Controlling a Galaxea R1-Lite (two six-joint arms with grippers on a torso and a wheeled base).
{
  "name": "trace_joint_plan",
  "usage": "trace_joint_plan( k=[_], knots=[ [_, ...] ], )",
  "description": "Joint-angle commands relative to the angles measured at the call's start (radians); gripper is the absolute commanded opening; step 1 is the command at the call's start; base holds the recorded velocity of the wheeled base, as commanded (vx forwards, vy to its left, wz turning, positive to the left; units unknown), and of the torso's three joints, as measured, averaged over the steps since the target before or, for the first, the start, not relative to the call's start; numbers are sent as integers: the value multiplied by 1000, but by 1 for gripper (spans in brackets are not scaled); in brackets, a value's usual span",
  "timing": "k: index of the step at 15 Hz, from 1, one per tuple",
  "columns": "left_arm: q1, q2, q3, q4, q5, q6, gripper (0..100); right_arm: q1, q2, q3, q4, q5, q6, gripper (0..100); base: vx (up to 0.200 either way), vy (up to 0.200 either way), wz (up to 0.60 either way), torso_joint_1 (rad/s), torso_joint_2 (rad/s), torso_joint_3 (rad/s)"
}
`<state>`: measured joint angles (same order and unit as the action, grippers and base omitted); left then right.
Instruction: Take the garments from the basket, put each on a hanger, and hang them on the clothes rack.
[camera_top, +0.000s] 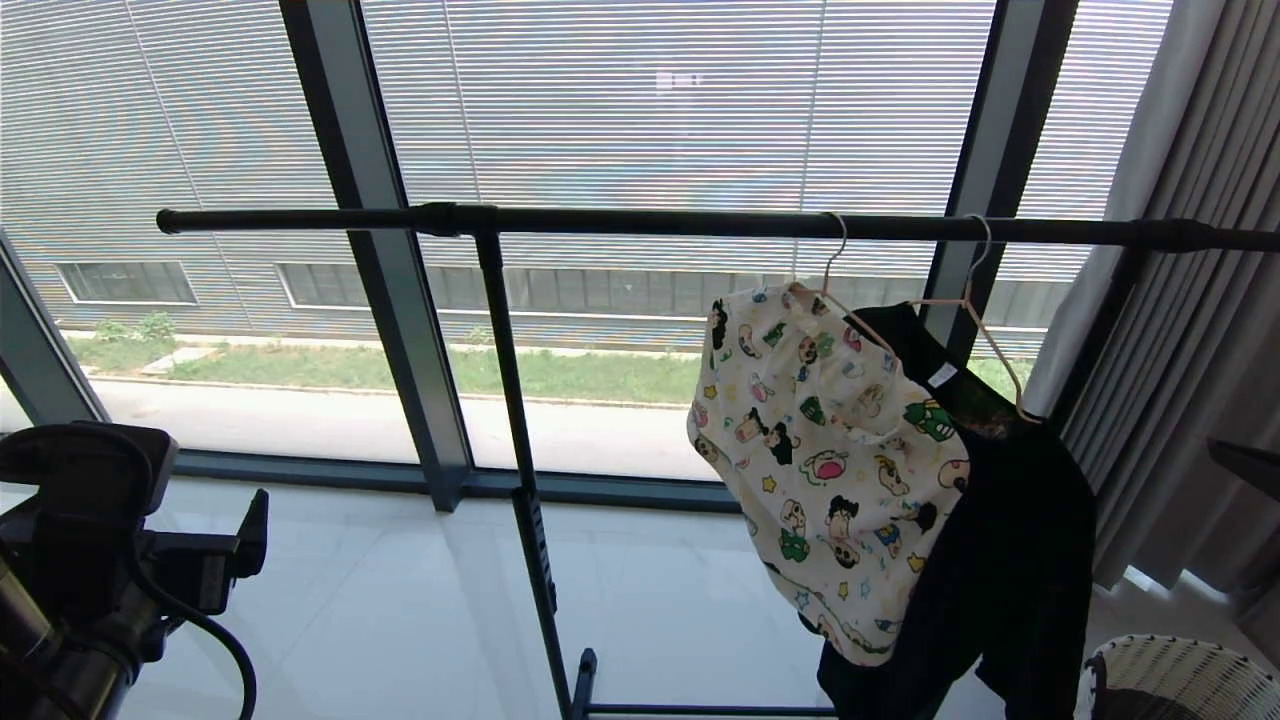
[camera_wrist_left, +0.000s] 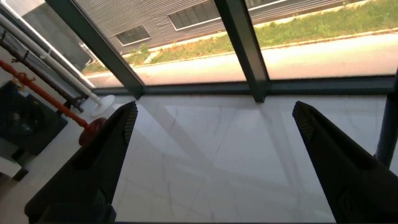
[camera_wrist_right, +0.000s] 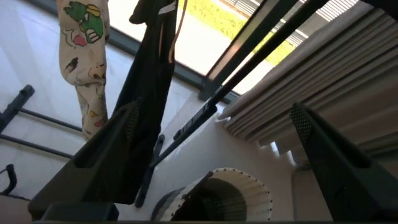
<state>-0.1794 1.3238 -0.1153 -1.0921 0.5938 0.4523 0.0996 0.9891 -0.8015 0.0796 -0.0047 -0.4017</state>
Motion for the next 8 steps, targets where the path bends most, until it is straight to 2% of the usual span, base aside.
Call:
trace_joint_plan(
  k=[1,8],
  knots=[
    [1,-9,0,0,0,0,100,-6,-30,27,-24,-6,-3,100,-200,0,0,-17,-2,7],
    [1,-17,3,0,0,0,100,-23,-49,33,-32,-14,-9,100,-200,0,0,0,2,4]
  ],
)
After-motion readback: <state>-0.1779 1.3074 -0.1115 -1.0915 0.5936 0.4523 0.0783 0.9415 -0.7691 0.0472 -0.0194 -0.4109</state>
